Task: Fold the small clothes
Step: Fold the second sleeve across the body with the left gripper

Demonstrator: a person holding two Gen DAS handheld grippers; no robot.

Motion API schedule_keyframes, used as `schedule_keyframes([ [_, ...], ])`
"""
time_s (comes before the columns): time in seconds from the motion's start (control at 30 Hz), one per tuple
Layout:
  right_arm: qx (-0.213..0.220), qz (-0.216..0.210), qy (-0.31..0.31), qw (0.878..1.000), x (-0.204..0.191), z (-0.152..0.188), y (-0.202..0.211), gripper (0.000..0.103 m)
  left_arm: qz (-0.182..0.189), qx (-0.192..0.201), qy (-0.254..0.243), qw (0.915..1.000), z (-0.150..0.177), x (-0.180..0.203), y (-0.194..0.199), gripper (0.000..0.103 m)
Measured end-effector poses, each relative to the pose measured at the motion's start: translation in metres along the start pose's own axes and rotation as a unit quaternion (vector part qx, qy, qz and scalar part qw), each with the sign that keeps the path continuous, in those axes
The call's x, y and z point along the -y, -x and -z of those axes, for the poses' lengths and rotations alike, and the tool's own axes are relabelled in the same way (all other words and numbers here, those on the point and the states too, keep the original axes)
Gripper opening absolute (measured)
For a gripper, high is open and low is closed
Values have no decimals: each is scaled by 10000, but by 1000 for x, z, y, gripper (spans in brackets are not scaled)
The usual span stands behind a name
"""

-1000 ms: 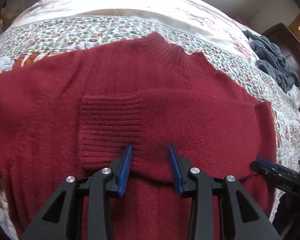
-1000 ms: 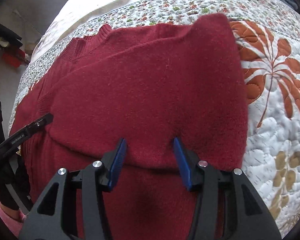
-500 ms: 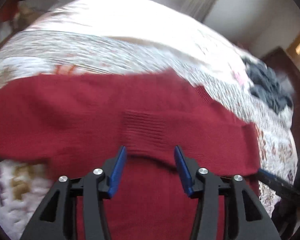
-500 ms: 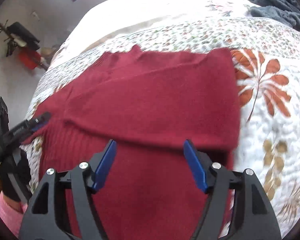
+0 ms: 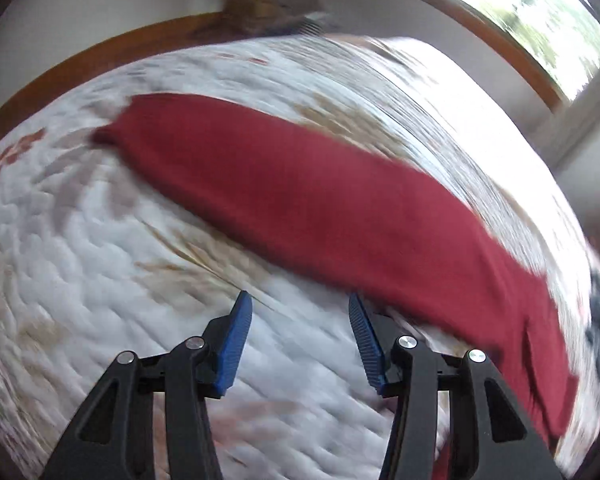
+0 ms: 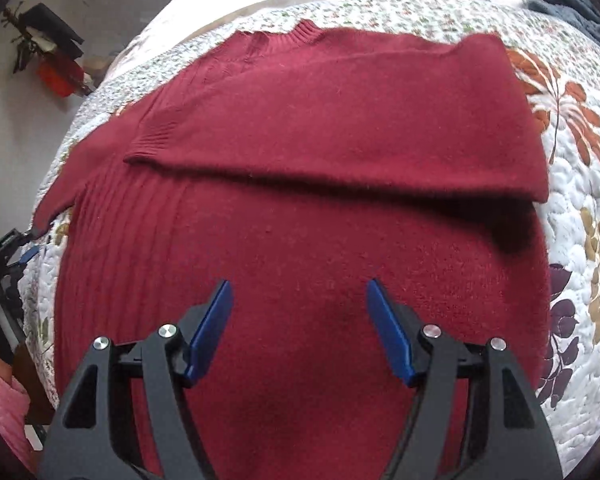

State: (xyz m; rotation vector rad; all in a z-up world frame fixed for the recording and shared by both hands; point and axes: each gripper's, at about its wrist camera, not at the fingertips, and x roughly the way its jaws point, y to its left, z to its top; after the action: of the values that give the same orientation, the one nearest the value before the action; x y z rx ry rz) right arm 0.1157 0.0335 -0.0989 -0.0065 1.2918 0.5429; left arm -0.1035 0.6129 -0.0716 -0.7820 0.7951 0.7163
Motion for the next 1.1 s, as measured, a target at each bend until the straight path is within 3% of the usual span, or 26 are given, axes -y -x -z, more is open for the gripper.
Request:
schedule_keyframes([
  [0.23,-33,76,-77,9999,9,3,-10,69,245,130,820,9963,-41,-49,-21,51],
  [0.5,-18,216,39,9998,5,4,-16,71,327,197,1003,9942,-66,-60,-36,50],
  [0.63,-10,265,95,9996,4,4,-17,72,187,251,911,9953,-74,-55,-42,43],
  [0.77,1,271,113,9996,4,3,-17,72,-29,348,711,9969,-78,-48,-40,15],
  [0.87,13,236,92,9997,5,4,-16,72,-62,518,456,9976,-78,-37,-29,7],
  [1.1,35,118,-20,9999,9,4,-11,71,337,924,-307,9947,-68,25,11,6],
])
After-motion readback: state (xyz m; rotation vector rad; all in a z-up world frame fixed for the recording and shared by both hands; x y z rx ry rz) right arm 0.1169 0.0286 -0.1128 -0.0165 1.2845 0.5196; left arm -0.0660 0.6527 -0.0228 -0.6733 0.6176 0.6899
